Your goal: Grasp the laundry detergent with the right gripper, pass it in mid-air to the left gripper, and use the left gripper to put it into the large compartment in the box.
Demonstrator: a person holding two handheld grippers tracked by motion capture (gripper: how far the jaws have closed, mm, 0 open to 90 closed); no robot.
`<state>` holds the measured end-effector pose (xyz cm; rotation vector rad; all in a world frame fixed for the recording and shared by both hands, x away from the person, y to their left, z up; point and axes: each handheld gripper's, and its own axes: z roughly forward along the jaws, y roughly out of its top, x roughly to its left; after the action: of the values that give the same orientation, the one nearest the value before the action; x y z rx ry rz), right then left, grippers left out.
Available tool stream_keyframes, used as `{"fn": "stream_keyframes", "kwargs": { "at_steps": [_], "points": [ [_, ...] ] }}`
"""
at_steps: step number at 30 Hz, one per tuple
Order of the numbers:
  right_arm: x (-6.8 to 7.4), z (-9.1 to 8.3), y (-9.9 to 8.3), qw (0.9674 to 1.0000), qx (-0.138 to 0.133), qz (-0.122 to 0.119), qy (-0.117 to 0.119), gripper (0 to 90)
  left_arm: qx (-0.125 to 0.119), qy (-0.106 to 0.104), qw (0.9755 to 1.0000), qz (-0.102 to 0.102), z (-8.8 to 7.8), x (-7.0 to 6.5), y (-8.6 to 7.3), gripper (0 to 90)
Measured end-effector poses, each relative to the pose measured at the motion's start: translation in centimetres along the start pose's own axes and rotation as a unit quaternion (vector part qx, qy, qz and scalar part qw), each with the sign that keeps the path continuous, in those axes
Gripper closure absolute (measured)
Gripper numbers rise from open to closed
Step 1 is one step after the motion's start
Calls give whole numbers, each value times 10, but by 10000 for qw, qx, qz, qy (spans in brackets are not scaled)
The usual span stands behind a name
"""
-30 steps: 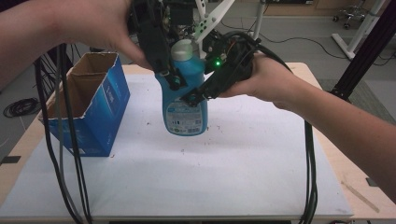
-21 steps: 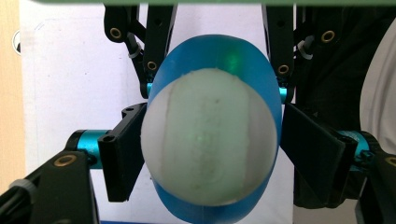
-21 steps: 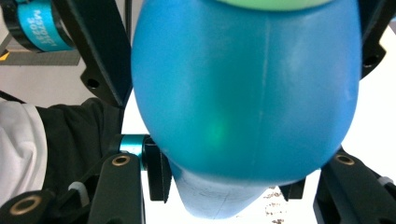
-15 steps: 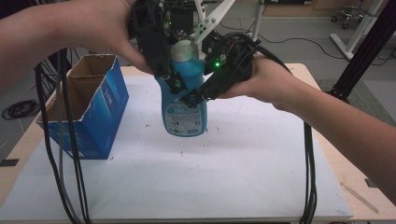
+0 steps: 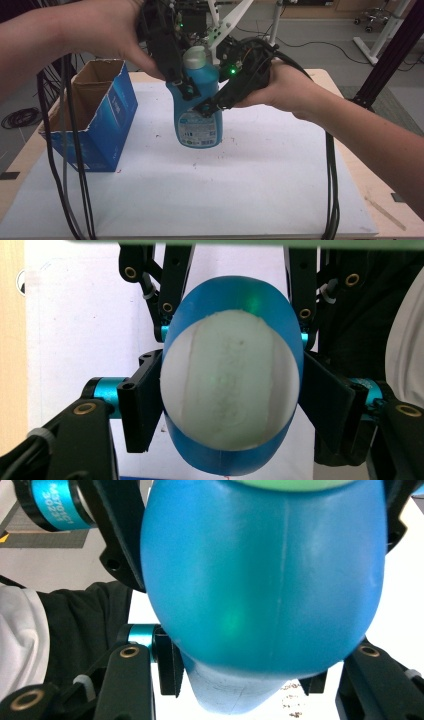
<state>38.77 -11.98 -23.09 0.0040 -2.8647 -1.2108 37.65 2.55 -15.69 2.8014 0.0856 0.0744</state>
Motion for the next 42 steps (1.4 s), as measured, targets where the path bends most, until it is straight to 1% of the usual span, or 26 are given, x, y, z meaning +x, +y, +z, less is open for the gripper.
{"fn": "stream_keyframes", "kwargs": {
  "at_steps": [9,10,13,16,17,21,22,24,27,30,31,35,36,39,40,42],
  "points": [
    [0,0,0,10000,9,-39,-12,476,30,51,10000,-24,0,0,0,311],
    [0,0,1,10000,17,-15,-3,476,32,41,10000,-23,0,0,0,330],
    [0,1,1,10000,34,-31,-13,476,29,44,10000,-24,0,0,0,334],
    [0,1,1,10000,5,-56,-8,476,77,53,10000,10,1,0,1,333],
    [1,1,2,10000,20,-30,8,476,92,64,9999,4,2,-1,1,333],
    [2,1,2,10000,43,-59,6,476,110,62,9999,-5,2,-2,2,333],
    [1,2,2,9999,22,-122,4,476,119,49,9999,-11,3,-2,2,334],
    [1,2,2,9999,28,-120,4,476,146,65,9999,-9,4,-2,2,334],
    [1,2,2,9999,3,-141,-21,476,162,59,9999,-13,5,-2,2,356],
    [2,2,2,9999,52,-137,-14,475,180,49,9998,-14,5,-2,2,372],
    [2,2,2,9999,52,-137,-14,475,211,51,9998,25,4,-2,2,372],
    [2,3,2,9999,33,-161,-5,474,152,74,9999,15,4,-3,1,375],
    [2,3,2,9999,23,-149,-4,474,177,76,9998,33,3,-3,1,375],
    [2,3,3,9999,-2,-165,-8,470,154,84,9998,39,3,-4,0,378],
    [2,3,2,9998,-13,-177,3,468,119,85,9999,25,3,-4,0,379],
    [2,3,2,9999,-3,-135,43,461,116,62,9999,29,2,-3,-1,379]
  ]
}}
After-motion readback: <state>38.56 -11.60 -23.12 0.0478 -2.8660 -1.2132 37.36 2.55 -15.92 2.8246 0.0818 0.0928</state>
